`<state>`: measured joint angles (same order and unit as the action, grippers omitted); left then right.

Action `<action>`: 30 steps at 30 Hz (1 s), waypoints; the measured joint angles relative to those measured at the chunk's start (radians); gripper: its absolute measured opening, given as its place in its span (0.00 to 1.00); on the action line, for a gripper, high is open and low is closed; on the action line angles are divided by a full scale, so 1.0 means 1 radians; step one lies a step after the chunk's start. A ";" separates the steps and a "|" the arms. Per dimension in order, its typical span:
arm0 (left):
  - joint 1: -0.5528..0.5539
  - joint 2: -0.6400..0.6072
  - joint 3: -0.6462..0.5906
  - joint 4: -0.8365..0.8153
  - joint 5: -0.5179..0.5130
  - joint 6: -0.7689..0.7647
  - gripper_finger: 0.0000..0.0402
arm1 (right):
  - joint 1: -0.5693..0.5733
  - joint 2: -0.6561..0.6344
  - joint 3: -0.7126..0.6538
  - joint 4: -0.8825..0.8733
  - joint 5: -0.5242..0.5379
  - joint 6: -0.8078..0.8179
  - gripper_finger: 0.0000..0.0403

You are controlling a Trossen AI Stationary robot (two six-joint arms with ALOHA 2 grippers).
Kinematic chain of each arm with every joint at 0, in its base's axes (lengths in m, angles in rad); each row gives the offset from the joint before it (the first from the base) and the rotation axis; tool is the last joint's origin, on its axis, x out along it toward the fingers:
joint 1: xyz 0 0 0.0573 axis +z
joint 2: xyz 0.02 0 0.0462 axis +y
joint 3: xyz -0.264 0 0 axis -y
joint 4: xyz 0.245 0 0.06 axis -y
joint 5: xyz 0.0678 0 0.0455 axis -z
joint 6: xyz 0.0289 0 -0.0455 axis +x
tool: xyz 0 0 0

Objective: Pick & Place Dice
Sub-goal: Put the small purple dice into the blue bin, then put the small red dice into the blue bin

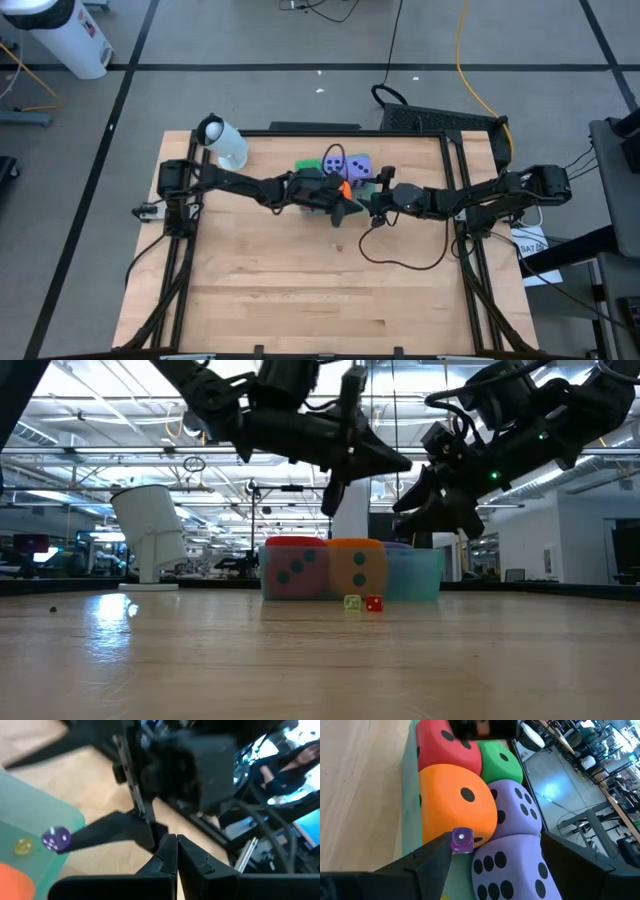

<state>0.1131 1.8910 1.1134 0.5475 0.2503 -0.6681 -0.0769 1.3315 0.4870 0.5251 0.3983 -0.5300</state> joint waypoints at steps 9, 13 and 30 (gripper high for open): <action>0.018 0.064 0.111 -0.185 -0.034 0.032 0.01 | 0.000 0.000 0.000 0.002 -0.002 0.037 0.73; 0.022 0.061 0.111 -0.221 -0.062 0.035 0.01 | 0.007 0.000 0.000 0.031 -0.001 0.031 0.73; 0.061 0.041 0.108 -0.202 0.005 0.182 0.01 | 0.040 -0.017 -0.001 0.064 0.068 0.059 0.73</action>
<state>0.1740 1.9321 1.2213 0.3454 0.2555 -0.4862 -0.0372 1.3150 0.4864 0.5892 0.4665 -0.4713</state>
